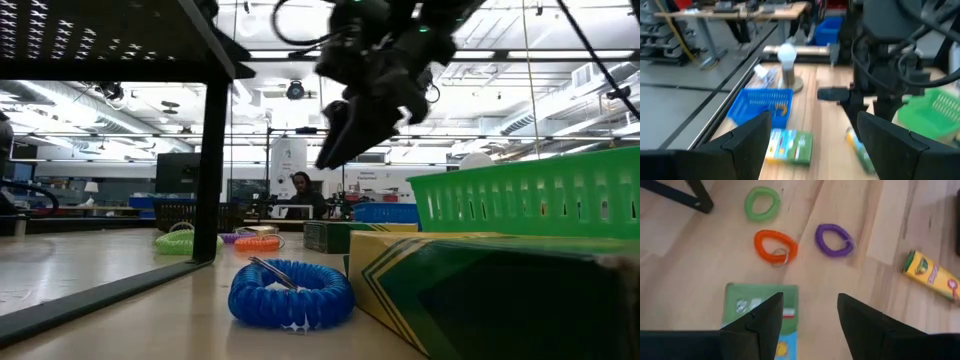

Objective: Pick & Place Office Desk Supplies
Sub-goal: Put the orange spring keychain into the blue bin

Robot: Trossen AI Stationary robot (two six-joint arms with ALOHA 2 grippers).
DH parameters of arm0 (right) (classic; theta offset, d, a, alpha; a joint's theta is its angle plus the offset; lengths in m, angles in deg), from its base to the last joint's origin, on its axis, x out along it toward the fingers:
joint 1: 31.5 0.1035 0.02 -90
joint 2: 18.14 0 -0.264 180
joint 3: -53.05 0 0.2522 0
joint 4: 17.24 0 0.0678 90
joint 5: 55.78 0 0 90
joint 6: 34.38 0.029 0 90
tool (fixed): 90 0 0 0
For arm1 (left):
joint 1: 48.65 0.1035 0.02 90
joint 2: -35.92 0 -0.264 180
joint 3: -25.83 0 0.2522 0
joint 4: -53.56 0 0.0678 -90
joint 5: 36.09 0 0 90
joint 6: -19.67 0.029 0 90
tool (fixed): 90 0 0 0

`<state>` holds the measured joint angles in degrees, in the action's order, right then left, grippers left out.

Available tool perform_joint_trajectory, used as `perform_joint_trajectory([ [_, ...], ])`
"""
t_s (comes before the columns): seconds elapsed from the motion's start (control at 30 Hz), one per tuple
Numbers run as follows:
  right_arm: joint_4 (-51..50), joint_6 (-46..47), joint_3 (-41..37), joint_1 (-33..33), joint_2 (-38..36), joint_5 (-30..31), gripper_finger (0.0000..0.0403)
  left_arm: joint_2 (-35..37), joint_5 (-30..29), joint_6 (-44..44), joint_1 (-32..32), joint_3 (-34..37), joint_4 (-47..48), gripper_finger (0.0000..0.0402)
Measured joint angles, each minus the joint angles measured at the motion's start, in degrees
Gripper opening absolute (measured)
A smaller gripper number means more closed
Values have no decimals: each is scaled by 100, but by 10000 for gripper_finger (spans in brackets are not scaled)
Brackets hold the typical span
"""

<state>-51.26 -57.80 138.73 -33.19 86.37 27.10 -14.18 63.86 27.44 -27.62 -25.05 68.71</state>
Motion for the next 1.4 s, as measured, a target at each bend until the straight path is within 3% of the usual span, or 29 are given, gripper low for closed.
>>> perform_joint_trajectory([
  [0.1, -243, -207, 436, -5, 330, -126, 197, 231, -464, 87, -223, 0, 441, 303],
  [0.27, -263, -106, 795, -3, 715, -959, 196, 454, -995, 120, -425, 158, 448, 303],
  [0.37, -251, -9, 920, 11, 1013, -1005, 189, 454, -1134, 93, -417, 230, 436, 303],
  [0.77, 293, -497, 1076, -51, 1608, -908, 167, 425, -1148, -44, -406, 262, 340, 303],
  [1.4, 281, -339, 1083, 121, 1977, -785, 167, 445, -1145, -133, -408, 262, 313, 303],
])
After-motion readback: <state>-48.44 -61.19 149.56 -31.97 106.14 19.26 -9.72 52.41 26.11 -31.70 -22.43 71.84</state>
